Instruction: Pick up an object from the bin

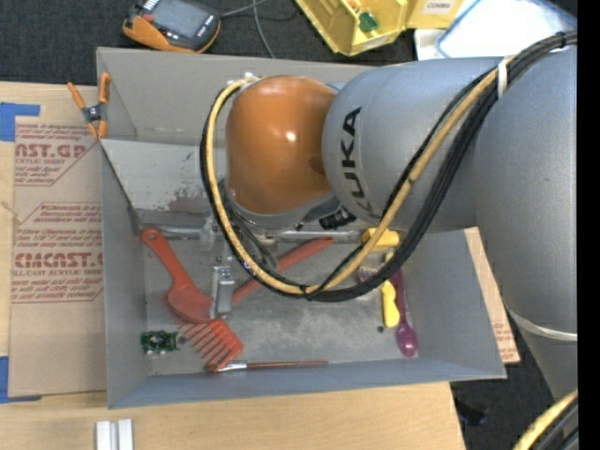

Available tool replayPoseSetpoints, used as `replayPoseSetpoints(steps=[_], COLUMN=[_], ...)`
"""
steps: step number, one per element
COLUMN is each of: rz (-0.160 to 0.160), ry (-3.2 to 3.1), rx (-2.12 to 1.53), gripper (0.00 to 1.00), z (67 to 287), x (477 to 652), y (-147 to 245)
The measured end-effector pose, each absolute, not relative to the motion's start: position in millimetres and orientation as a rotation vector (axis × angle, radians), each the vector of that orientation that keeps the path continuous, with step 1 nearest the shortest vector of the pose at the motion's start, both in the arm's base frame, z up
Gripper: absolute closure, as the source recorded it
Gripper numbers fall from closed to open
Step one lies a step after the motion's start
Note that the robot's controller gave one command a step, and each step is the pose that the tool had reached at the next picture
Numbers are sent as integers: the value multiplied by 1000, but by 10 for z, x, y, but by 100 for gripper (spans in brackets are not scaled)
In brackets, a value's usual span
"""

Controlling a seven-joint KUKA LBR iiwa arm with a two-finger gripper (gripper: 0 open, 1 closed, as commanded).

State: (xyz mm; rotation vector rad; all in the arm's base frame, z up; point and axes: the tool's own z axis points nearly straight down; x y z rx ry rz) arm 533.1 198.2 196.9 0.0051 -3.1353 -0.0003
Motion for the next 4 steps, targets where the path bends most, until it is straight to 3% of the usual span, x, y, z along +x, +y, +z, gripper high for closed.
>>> replayPoseSetpoints(steps=[1,2,3,4], rz=[-3,-7,-9,-7], ry=[-3142,-3138,-3152,-3137], rx=[1,-210,-63,-197], gripper=[0,0,0,0], z=[2009,717,1339,718], x=[5352,4926,4912,4915], y=[1970,1770,1812,1775])
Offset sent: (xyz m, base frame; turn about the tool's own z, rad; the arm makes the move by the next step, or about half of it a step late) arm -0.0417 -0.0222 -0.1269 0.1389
